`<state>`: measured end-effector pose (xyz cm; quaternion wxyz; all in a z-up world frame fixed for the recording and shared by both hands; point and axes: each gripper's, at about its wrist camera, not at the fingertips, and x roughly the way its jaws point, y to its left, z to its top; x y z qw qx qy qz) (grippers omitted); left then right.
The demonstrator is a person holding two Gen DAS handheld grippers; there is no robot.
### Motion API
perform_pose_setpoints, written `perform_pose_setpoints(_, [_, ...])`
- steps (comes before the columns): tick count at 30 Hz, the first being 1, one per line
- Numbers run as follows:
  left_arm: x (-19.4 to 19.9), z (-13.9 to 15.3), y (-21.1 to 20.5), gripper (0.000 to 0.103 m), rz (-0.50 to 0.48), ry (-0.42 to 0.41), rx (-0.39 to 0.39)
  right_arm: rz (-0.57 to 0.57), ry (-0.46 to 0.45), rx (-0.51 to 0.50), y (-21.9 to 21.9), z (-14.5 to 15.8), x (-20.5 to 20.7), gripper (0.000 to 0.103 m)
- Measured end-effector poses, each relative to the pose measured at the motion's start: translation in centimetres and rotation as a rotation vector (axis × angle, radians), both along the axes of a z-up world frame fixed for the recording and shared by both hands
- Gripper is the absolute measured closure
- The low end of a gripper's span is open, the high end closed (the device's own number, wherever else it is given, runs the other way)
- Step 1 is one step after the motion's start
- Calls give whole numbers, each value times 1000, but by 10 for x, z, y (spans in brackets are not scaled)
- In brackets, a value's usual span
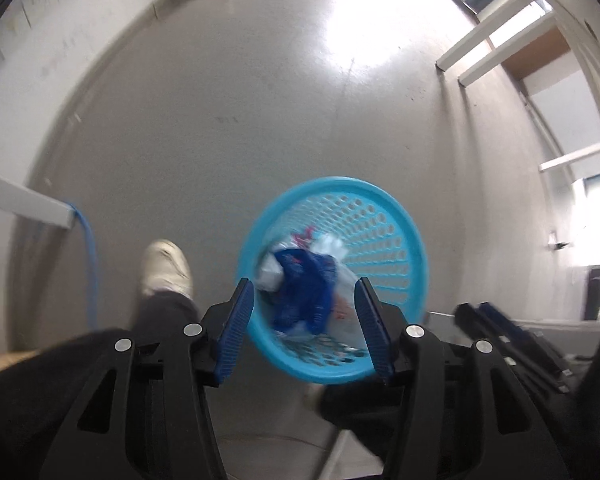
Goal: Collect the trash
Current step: 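Raise both tools back toward the white box and crumpled plastic on the table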
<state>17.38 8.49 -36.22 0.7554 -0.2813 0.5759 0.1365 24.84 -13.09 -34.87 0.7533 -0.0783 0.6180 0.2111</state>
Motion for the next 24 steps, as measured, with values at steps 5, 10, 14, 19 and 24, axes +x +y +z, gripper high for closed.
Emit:
perform_pose_setpoints(5, [-30,35,4,43,2,-106,68,29,-62,-2,-1,22,-25,61])
perform_pose_setpoints(10, [-61,60,1,40,-17,-190,65,60,-118,8,-8,46,-52,57])
perform_pose_setpoints(14, [-79,81,-16,36,-44,-216,132,65,-203,72,-26,80,-81,54])
perform_pose_setpoints(19, [-102,120,-42,26,-115,-272,230,70,-276,133,-51,121,-112,40])
perform_pose_setpoints(24, [-128,157,-56,20,-179,-369,273,28,-283,128,-78,147,-124,40])
